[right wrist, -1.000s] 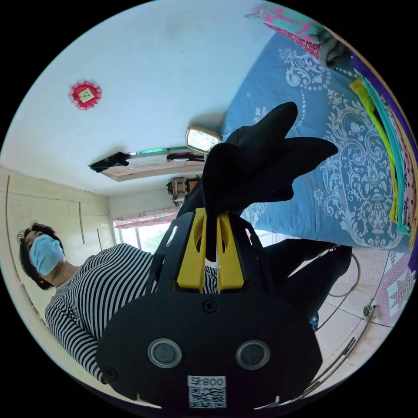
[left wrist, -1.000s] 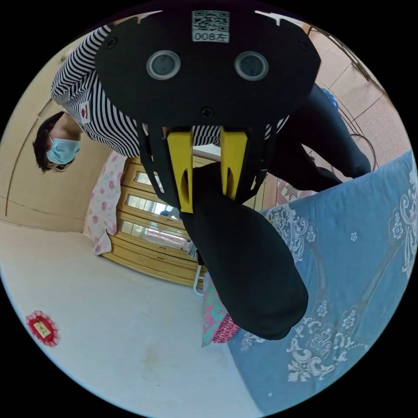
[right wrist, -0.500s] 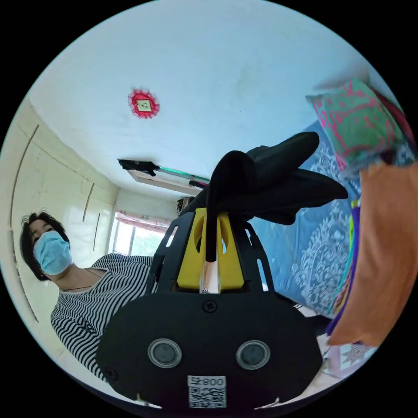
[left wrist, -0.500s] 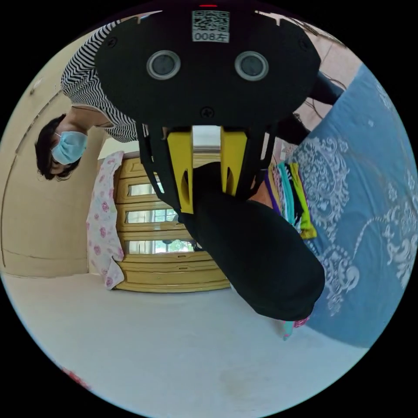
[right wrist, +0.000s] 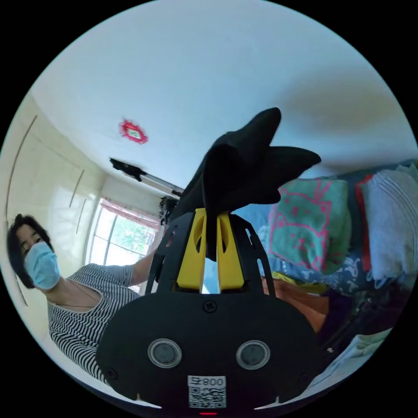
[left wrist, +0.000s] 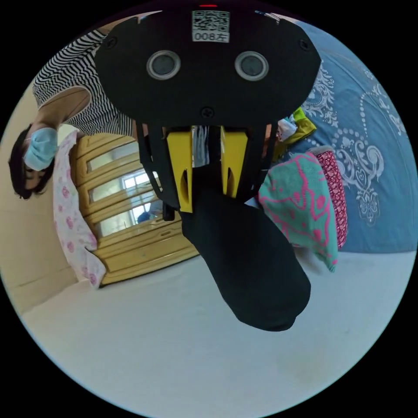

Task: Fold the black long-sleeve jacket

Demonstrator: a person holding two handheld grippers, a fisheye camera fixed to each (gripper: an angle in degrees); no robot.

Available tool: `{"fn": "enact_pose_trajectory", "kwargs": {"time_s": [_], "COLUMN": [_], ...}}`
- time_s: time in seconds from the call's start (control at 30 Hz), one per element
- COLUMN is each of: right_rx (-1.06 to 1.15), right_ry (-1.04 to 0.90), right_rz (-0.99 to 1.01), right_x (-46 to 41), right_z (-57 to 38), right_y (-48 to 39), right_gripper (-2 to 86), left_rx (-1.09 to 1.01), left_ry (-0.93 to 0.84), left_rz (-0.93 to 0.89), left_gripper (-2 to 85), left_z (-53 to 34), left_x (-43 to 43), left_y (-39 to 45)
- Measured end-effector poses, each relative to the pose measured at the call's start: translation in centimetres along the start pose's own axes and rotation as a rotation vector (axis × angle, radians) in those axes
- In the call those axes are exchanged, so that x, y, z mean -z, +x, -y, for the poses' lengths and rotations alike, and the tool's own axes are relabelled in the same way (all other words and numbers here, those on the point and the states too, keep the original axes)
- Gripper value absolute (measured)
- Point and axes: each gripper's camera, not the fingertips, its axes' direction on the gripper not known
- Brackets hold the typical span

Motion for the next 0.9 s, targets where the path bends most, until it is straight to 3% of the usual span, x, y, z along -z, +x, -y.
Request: {"fn": "enact_pose_trajectory", "kwargs": {"time_s": [0.17, 0.33, 0.5, 0.67, 0.77, 0.9], "right_rx": [-0.288, -0.353, -0.339, -0.328, -0.303, -0.189], "right_ry": [-0.131, -0.130, -0.070, 0.000, 0.044, 0.100], "right_rz": [-0.090, -0.054, -0.037, -0.073, -0.142, -0.325], "right_x": [-3.2, -3.3, -2.3, -0.7, 1.0, 2.3], "right_z": [1.2, 0.3, 1.7, 3.2, 3.7, 5.5], "right_y": [18.1, 27.5, 30.9, 32.4, 32.0, 28.0], "right_gripper": [2.7, 3.4, 3.8, 4.2, 3.4, 1.6], "left_rx": [0.273, 0.245, 0.219, 0.178, 0.106, -0.021], "left_ry": [-0.129, -0.189, -0.177, -0.056, 0.014, -0.021], "left_rz": [0.162, 0.173, 0.188, 0.318, 0.350, 0.402], "left_gripper": [12.0, 13.0, 13.5, 11.8, 9.6, 8.4], "left_z": [1.0, 1.9, 3.9, 4.6, 5.6, 8.6], "left_x": [-8.6, -12.5, -14.6, -15.2, -16.2, -19.2], "left_y": [-1.5, 3.2, 9.7, 18.1, 22.9, 27.8]}}
